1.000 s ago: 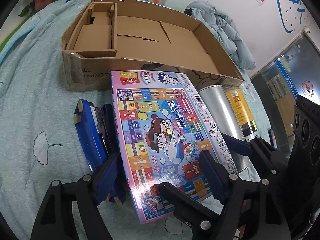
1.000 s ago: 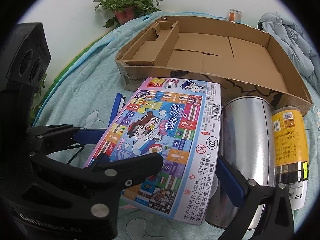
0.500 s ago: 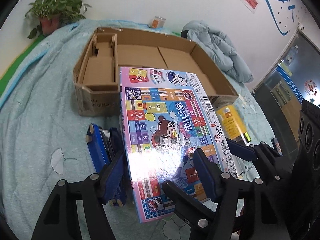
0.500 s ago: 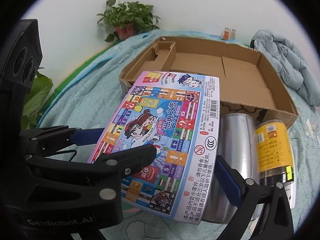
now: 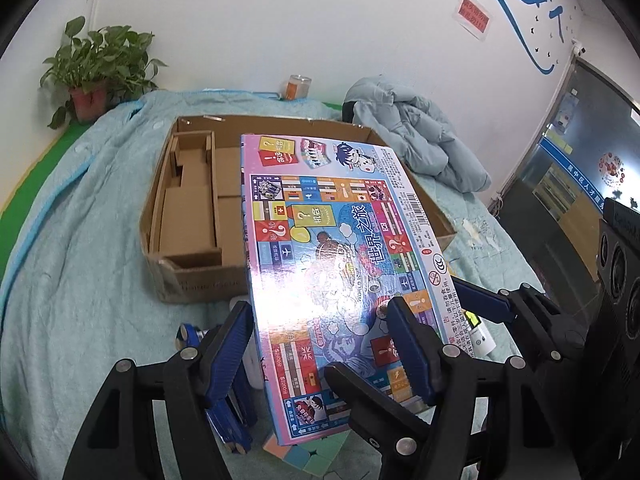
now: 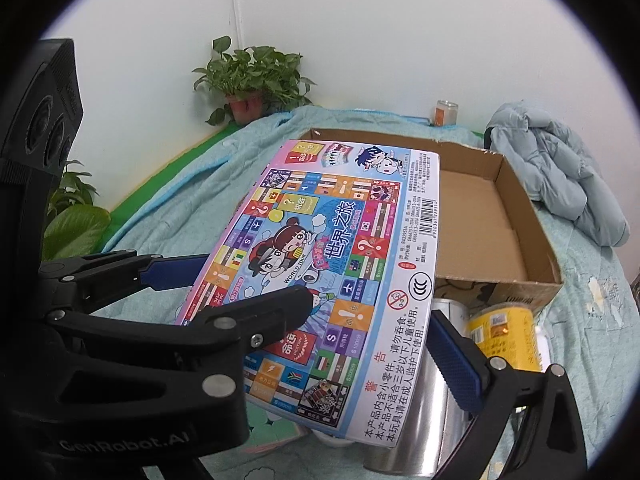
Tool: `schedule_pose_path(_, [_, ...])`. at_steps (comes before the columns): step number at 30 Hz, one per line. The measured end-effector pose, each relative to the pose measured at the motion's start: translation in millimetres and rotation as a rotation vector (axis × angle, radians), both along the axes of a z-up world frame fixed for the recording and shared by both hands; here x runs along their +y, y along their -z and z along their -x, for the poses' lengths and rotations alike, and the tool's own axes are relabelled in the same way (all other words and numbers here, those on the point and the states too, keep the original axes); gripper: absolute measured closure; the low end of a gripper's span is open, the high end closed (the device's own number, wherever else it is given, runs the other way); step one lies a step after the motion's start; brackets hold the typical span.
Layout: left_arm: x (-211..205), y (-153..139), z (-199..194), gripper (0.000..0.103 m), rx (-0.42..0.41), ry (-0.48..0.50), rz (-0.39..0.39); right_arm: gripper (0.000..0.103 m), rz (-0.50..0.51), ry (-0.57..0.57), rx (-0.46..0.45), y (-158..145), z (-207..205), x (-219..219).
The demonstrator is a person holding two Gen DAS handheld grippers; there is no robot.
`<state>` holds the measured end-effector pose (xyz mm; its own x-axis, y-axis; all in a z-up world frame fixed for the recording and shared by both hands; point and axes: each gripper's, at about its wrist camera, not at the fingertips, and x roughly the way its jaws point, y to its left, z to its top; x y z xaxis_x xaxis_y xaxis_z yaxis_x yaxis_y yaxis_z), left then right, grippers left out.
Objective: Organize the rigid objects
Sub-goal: 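Grasp the board-game box with the left gripper and lift it, then lower the board-game box flat into the cardboard box beside the insert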
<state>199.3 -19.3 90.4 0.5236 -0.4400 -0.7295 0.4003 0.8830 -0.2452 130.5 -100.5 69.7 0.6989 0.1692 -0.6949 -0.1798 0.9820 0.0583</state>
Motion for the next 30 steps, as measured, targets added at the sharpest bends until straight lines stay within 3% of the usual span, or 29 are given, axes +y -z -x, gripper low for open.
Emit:
schedule_pose_path(14, [-12,-31,-63,0.037,-0.08,-0.012,-0.021,0.003,0.004,-0.026,-0.069,-22,-45,-10])
schedule_pose_path(30, [-10,11,-161,0.037,-0.011,-0.017,-0.019,0.003,0.0,-0.032,0.006,-2,-113,-13])
